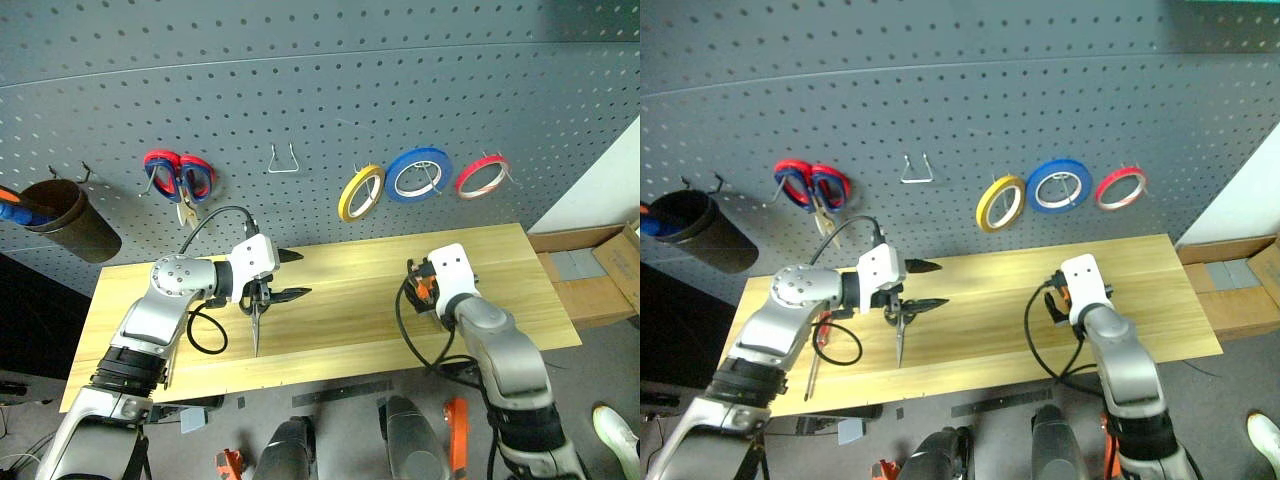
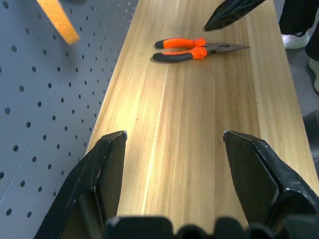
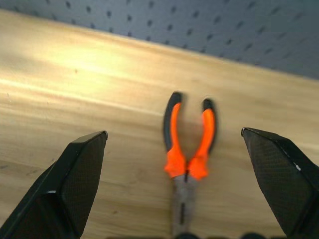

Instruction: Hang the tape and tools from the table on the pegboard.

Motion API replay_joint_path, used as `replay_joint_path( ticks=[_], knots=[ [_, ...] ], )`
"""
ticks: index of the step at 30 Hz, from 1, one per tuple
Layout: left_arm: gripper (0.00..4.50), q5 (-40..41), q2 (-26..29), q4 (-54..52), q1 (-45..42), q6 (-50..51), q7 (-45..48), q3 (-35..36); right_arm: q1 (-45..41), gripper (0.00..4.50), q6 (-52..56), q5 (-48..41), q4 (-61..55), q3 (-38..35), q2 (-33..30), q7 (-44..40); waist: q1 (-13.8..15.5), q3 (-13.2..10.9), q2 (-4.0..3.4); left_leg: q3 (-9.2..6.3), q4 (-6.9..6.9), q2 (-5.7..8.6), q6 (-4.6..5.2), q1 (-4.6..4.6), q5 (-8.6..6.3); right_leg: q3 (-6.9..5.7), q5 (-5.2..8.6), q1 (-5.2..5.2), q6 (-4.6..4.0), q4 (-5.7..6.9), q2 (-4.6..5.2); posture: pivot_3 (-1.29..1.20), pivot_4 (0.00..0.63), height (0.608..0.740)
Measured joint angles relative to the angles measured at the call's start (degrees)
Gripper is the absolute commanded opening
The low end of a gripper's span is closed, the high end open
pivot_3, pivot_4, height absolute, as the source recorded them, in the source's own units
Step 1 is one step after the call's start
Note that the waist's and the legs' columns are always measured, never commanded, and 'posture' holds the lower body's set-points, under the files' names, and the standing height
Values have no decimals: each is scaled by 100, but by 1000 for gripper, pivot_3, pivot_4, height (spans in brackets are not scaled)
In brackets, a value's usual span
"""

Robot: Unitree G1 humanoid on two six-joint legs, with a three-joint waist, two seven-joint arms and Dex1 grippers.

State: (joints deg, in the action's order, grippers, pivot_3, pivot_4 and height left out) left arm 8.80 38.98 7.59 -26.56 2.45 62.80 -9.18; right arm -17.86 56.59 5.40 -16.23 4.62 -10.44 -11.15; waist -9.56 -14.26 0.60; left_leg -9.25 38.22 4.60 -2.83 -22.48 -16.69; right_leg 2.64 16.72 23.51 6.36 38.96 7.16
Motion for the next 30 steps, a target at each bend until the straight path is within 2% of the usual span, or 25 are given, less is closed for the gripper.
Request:
replay_joint_path(
  ticks=[7, 11, 27, 28, 30],
  knots=[
    [3316, -4, -32, -18, -9, 101, 43, -5, -1008, 4483, -579, -118, 2154, -247, 75, 142, -49, 0, 0, 12, -14, -10, -1, -2, 0, -8, 0, 11, -1, -3, -3, -206, 255, 740],
    [3316, -4, -107, -45, -12, 125, 45, -16, -1301, 4483, -982, -186, 3077, -340, 138, 258, -94, 0, 0, 15, -12, -10, -1, -2, 0, -8, -1, 11, -2, -2, -3, -204, 257, 740],
    [3316, 0, -123, -152, 130, 252, 107, -21, -1982, 4483, -2061, -389, 5078, -606, 225, 447, -187, 3, -1, 22, -7, -19, -1, 11, 0, -6, -8, 5, -12, 3, -10, -201, 249, 740],
    [3316, 0, -123, -158, 135, 261, 102, -20, -2011, 4075, -2116, -390, 5150, -598, 225, 437, -186, 3, -1, 22, -5, -19, -1, 11, 1, -6, -8, 4, -12, 3, -10, -199, 245, 740],
    [3316, 3, -123, -195, 146, 311, 77, -20, -2075, 3598, -2194, -388, 5275, -546, 226, 383, -187, 6, -1, 23, -4, -19, -1, 13, 0, -6, -10, 3, -13, 3, -10, -199, 245, 740]
  ],
)
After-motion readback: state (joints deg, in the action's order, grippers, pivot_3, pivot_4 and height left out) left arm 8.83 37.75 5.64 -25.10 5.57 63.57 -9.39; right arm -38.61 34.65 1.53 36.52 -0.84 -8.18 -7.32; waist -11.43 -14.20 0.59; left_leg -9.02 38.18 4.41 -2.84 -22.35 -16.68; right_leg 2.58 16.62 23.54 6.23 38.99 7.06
